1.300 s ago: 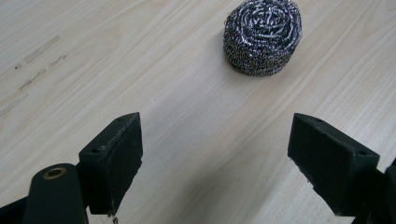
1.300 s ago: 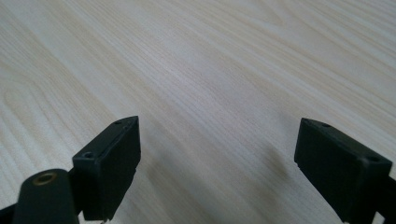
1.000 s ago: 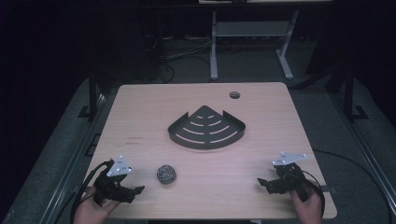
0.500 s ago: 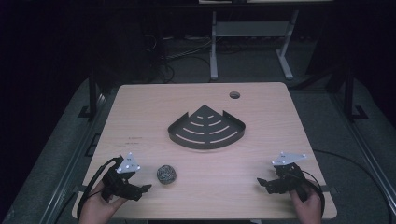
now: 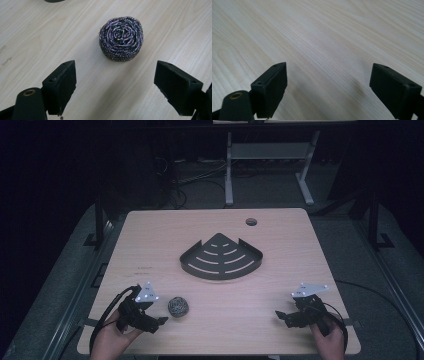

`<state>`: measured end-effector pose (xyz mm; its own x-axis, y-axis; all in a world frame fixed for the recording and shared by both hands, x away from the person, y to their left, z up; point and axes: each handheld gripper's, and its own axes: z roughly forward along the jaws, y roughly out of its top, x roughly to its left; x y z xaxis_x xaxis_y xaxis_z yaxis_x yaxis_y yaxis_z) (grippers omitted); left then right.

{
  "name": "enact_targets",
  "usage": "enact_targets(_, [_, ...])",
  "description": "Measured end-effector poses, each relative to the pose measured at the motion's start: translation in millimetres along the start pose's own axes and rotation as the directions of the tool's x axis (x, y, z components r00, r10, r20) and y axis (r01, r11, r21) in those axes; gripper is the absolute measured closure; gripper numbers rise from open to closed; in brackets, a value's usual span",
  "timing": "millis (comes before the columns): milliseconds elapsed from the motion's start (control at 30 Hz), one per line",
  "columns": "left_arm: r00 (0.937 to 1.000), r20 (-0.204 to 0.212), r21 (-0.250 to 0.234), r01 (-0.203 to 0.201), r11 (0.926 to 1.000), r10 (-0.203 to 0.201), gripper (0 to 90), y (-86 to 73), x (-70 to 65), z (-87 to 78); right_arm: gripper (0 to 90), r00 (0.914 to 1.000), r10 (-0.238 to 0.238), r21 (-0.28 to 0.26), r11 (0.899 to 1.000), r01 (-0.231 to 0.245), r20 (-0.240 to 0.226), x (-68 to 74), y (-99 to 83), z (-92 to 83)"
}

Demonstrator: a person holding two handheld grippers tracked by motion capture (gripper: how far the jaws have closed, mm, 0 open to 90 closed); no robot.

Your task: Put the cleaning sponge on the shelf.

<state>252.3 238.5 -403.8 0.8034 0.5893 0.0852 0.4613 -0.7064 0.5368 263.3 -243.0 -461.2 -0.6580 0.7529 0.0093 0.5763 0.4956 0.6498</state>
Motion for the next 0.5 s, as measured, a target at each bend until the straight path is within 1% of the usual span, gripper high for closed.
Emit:
enact_targets(333, [0.9999,0.013,0.018,-0.011,0.9998,0.011,17.4,8.8,-0.3,7.2,14.0,1.0,0.001,0.0,1.0,-0.001,-0.003,0.3,0.1,-0.3])
enact_targets(367, [0.9999,0.015,0.015,-0.005,0.9999,0.005,17.4,9.4,-0.9,7.6,14.1,1.0,-0.003,-0.001,1.0,0.003,-0.003,0.0,0.1,0.0])
enact_targets(500, [0.9998,0.018,0.022,-0.013,0.9997,0.013,17.4,13.2,-0.2,9.5,14.0,1.0,-0.004,0.005,1.0,0.004,-0.003,0.6,0.1,0.1])
